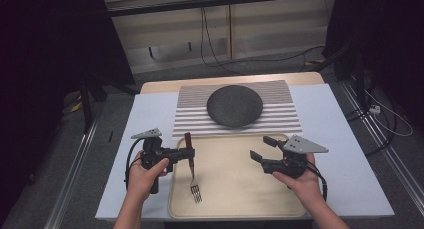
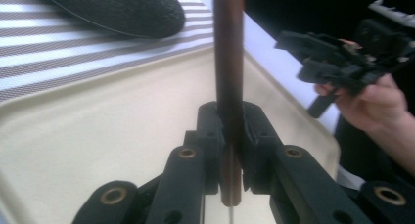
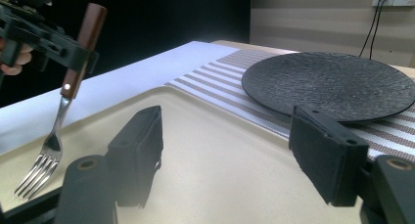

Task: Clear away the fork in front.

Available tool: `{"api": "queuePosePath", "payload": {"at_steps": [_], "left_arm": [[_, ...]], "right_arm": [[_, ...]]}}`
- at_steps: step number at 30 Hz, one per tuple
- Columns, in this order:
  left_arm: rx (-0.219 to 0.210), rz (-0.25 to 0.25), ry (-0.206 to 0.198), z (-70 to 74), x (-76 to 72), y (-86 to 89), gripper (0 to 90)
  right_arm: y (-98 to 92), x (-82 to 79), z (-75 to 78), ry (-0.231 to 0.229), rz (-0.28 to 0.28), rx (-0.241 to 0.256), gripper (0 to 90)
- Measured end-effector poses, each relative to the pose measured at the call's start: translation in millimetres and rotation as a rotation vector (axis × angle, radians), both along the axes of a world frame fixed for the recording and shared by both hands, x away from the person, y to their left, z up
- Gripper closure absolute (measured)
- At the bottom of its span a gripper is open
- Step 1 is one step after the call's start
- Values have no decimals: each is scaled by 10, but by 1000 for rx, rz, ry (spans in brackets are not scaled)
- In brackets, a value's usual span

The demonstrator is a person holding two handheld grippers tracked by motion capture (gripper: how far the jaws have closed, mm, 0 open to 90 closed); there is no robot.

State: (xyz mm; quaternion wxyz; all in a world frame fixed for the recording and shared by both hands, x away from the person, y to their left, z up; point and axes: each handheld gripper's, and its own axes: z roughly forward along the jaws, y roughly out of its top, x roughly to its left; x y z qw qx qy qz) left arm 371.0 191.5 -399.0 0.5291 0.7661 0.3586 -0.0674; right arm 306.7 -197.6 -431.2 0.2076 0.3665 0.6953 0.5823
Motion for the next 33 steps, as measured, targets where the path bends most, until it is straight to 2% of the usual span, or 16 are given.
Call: {"api": "queuePosePath", "payload": {"at_steps": [2, 5, 11, 14, 17, 23, 33], "left_arm": [[2, 15, 2, -40, 12, 7, 785], [38, 24, -10, -105, 24, 10, 764], [92, 14, -21, -190, 28, -15, 729], [96, 22, -21, -208, 20, -11, 723], [122, 14, -25, -219, -1, -22, 713], [141, 10, -22, -260, -7, -65, 707], [139, 31, -16, -315, 6, -26, 696]], "right_arm": [[5, -1, 0, 0, 2, -4, 288], [7, -3, 0, 0, 2, -7, 288], [-11, -3, 6, 0, 3, -6, 284], [-31, 1, 5, 2, -4, -4, 284], [-39, 0, 3, 2, -5, -6, 282], [-38, -4, 20, -6, -8, -20, 278], [-74, -11, 50, -6, -16, -26, 277]]}}
